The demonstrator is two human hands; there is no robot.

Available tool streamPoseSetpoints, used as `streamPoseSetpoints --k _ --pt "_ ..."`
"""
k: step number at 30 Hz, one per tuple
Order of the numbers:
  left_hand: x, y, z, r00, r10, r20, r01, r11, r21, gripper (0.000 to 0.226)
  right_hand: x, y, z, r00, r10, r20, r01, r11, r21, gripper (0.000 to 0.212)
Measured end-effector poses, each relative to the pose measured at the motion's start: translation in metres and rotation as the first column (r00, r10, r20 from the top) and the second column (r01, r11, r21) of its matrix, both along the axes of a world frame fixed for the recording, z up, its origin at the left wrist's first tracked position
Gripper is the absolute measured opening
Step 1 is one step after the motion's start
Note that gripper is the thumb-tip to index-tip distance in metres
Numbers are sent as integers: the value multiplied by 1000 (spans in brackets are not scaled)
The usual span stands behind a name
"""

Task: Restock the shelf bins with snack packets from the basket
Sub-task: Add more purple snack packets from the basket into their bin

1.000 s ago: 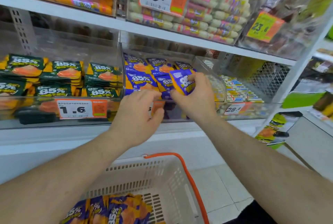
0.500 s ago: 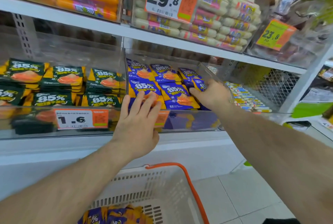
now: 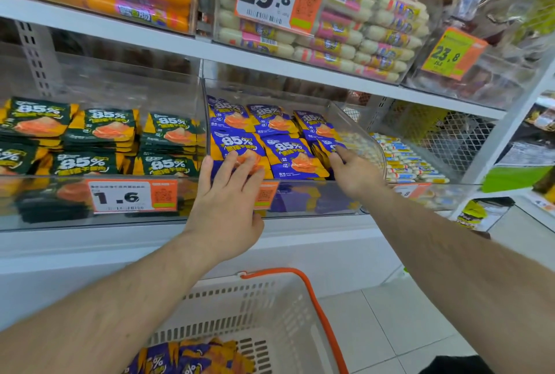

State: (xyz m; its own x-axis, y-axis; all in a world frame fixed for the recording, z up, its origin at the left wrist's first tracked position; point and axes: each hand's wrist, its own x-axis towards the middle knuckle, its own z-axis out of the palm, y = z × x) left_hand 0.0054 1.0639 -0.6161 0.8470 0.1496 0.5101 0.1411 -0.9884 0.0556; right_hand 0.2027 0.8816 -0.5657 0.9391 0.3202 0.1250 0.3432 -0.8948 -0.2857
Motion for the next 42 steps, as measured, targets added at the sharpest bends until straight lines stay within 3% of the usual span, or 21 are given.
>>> streamPoseSetpoints --k 5,7,9,11,13,15,17,18,20,23,26,29,33,38,42 --pt "-3 1 2 999 -29 13 30 999 -26 70 -5 -1 -6 1000 -25 6 25 999 34 56" --pt "-6 -3 2 990 -87 107 90 996 -19 59 -16 0 -10 971 -44 235 13 992 129 57" --pt "-10 -8 0 953 -213 216 214 977 18 47 -38 6 -16 841 -13 540 -107 976 191 51" --pt "-14 -10 -11 911 -338 237 338 940 45 41 -62 18 -25 700 34 713 -305 917 256 35" --pt "-20 -11 -20 907 -404 118 404 914 31 37 -90 34 -37 641 107 760 -466 841 274 26" --pt "-33 -9 -28 904 -385 -184 383 923 -47 34 -111 49 -60 632 200 749 -571 774 275 22" --pt "-45 1 -42 768 -331 -548 318 940 -122 34 -127 63 -93 703 243 668 -580 740 341 22" --pt "-52 5 -50 677 -324 -661 305 941 -148 33 -134 69 -115 759 246 603 -549 739 390 22" --pt "-65 11 -62 564 -323 -760 290 939 -183 28 -145 74 -159 864 235 446 -442 779 445 22" --pt "-78 11 -78 478 -296 -827 248 949 -196 21 -160 61 -223 956 289 47 -289 905 312 18" --pt "-83 13 -91 424 -307 -852 221 948 -231 17 -178 38 -277 880 236 -413 -256 967 7 18" --pt "-82 17 -102 378 -328 -866 186 943 -276 21 -196 15 -311 700 179 -691 -415 889 -191 14" --pt "-75 13 -109 354 -346 -869 205 935 -289 25 -209 -3 -337 604 120 -788 -585 738 -336 6" --pt "-63 8 -111 364 -386 -848 172 922 -346 27 -213 -7 -353 571 57 -819 -610 697 -377 28" --pt "-60 4 -104 372 -373 -850 176 927 -330 28 -220 -3 -356 575 106 -811 -685 604 -407 22"
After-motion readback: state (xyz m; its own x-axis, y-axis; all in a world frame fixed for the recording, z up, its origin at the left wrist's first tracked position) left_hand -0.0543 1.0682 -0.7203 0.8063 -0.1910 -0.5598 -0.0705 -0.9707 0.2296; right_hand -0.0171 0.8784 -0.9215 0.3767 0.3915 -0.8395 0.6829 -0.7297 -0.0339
